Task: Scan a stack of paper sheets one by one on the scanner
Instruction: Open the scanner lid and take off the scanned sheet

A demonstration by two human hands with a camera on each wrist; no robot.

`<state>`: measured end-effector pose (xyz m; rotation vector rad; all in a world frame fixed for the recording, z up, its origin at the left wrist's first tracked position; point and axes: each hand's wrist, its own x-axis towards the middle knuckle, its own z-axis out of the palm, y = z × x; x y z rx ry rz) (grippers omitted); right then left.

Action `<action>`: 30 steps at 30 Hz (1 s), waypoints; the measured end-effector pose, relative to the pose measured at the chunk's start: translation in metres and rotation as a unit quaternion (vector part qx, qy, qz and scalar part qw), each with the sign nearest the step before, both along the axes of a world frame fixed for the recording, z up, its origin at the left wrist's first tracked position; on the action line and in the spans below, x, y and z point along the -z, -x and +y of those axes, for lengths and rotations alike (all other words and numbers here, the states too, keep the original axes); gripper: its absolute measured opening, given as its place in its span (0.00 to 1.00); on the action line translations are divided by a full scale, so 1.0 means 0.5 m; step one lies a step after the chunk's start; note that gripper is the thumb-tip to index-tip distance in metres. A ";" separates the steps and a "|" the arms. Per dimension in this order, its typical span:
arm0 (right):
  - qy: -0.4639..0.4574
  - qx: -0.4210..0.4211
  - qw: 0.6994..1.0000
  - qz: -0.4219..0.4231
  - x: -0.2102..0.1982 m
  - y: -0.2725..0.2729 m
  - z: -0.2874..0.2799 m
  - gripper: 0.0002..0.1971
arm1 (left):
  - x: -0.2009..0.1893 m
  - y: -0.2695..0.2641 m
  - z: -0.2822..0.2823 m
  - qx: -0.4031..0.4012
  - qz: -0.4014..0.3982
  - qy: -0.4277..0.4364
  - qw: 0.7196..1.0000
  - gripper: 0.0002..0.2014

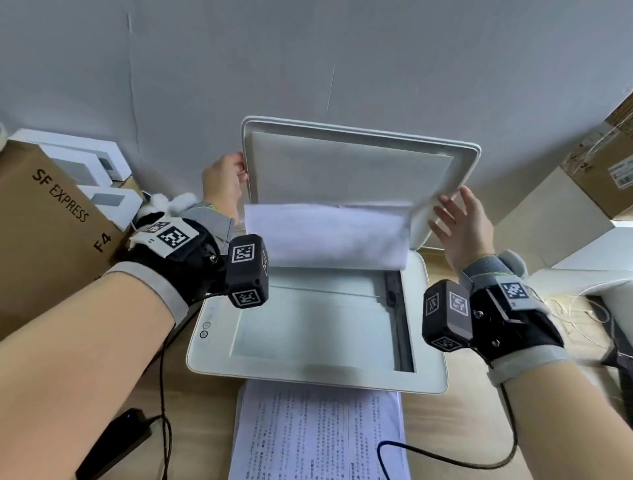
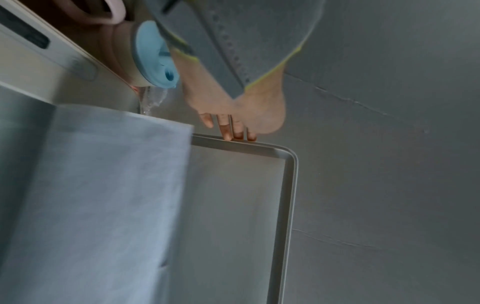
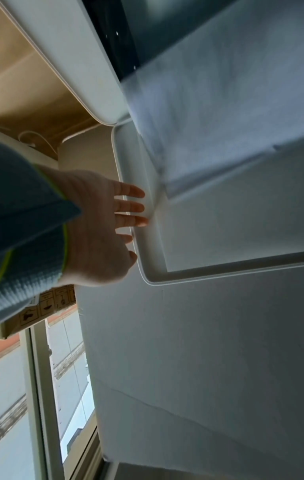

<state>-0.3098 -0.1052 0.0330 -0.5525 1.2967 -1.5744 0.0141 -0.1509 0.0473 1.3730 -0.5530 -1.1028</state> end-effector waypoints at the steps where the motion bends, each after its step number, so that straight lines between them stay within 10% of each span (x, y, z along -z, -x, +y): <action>1: -0.004 -0.002 1.000 0.005 0.002 -0.001 -0.010 0.11 | -0.002 0.002 -0.007 0.008 -0.007 -0.001 1.000 0.11; 9: -0.032 -0.024 0.998 0.038 0.026 0.000 -0.041 0.22 | 0.008 -0.001 -0.020 0.036 -0.034 -0.017 0.999 0.13; 19: -0.218 -0.065 0.968 0.109 0.160 0.002 0.073 0.06 | 0.148 -0.027 0.096 0.115 -0.133 -0.225 0.958 0.13; 30: -0.241 -0.088 0.966 0.002 0.187 -0.010 0.166 0.11 | 0.169 -0.014 0.190 0.200 -0.010 -0.287 0.937 0.08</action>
